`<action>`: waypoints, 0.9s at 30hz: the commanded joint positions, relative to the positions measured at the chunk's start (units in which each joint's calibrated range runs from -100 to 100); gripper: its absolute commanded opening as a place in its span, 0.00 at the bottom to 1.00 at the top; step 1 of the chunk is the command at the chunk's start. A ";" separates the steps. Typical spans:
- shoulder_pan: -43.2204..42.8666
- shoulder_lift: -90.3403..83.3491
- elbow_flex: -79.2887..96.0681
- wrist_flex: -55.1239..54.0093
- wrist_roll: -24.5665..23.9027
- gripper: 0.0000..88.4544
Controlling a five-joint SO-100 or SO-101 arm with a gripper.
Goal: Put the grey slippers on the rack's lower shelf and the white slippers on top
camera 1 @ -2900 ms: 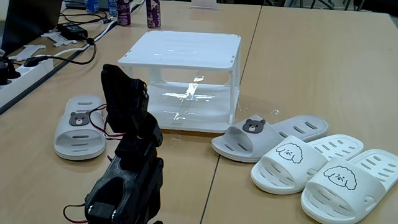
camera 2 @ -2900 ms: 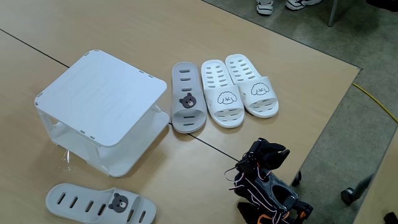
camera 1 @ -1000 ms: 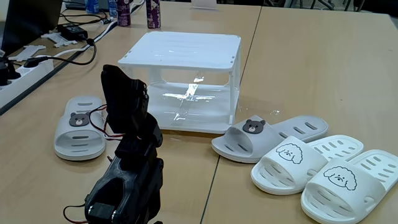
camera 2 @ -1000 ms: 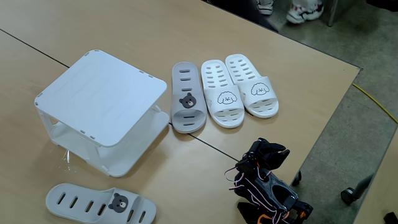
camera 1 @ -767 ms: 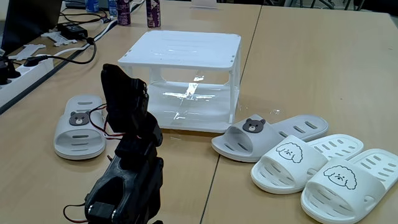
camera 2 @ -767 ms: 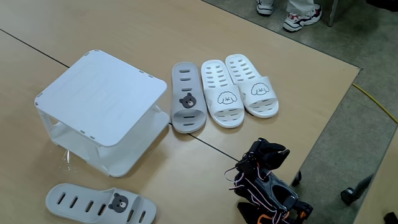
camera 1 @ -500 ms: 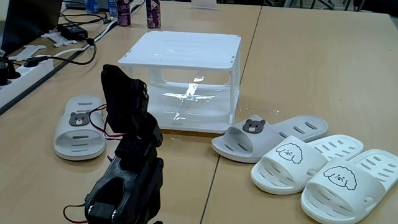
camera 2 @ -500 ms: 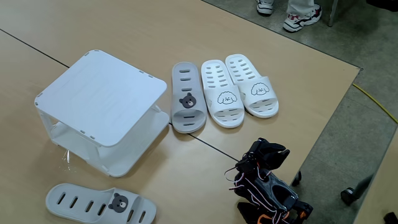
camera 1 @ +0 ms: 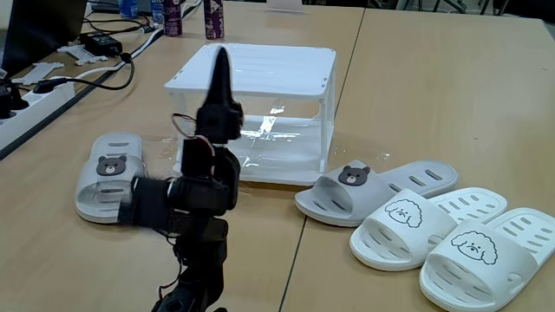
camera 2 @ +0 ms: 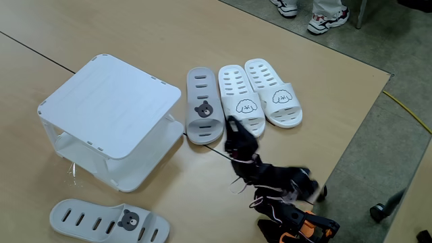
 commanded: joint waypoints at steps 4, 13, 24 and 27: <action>-1.28 36.92 0.63 -0.51 0.37 0.01; -23.24 57.11 -1.54 1.90 0.37 0.01; -47.58 57.03 -5.15 4.75 0.37 0.01; -46.59 56.94 -9.84 10.01 0.37 0.06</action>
